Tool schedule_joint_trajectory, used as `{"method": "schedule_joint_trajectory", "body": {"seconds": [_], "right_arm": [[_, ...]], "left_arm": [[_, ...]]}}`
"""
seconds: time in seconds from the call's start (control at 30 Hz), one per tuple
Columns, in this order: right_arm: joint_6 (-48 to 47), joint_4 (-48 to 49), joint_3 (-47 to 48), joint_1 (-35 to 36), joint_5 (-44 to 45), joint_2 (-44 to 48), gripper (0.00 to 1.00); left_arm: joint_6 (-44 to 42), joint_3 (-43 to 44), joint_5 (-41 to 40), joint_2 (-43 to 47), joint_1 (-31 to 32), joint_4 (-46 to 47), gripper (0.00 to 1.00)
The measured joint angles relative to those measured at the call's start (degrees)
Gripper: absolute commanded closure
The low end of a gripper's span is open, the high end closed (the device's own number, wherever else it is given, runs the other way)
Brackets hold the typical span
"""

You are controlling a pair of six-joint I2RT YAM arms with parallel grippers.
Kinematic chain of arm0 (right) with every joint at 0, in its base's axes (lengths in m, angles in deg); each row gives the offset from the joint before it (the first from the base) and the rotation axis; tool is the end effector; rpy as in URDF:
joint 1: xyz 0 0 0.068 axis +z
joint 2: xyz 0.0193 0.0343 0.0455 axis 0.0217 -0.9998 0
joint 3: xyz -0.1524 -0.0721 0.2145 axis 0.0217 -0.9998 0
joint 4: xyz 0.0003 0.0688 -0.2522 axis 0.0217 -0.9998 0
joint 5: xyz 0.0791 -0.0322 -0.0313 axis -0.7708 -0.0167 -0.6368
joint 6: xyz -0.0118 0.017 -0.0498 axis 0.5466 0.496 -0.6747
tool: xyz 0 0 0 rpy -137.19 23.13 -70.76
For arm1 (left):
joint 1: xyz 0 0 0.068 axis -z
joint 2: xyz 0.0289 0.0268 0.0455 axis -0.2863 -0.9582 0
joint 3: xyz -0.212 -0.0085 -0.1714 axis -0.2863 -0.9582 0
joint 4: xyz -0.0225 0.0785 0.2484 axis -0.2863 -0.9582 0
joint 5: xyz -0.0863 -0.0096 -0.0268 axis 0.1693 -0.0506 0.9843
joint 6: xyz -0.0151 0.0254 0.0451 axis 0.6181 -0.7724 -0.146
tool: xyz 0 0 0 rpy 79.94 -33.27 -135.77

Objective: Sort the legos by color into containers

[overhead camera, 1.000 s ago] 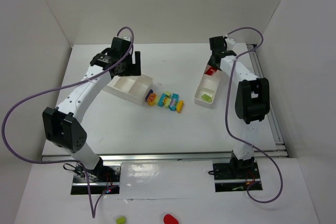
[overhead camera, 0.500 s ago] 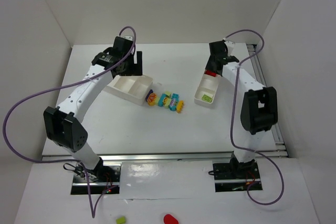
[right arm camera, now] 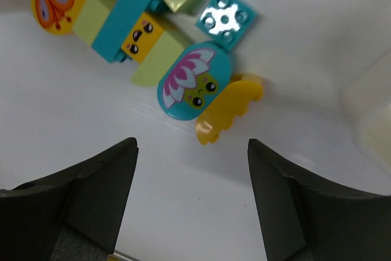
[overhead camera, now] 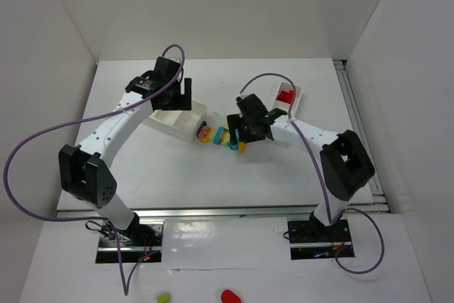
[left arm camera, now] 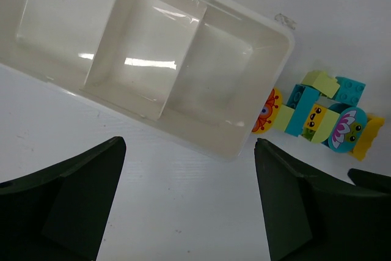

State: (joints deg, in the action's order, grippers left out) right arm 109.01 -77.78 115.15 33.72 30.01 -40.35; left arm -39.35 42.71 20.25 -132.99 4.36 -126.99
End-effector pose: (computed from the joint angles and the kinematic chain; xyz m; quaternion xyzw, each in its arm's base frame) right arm 0.2878 0.2005 0.2242 -0.1142 0.9426 0.1389 0.2815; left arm 0.3330 -0.1186 0.3401 -0.0584 0.9241 -0.0286 0.3766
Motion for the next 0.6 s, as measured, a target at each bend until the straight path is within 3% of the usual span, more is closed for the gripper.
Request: {"method": "schedule_joint_trajectory", "body": {"seconds": [0.37,0.6], "right_arm": [[-1.4,-4.8,11.8,2.3,3.8,-12.7,0.15],[1.2,-5.3,12.3,2.2,8.8,-15.3,0.23]], "left_arm": [[1.0,-4.1,4.6,1.4,0.0,0.3,0.09],[1.5,-6.7,14.1,1.5,1.3,1.8,0.16]]}}
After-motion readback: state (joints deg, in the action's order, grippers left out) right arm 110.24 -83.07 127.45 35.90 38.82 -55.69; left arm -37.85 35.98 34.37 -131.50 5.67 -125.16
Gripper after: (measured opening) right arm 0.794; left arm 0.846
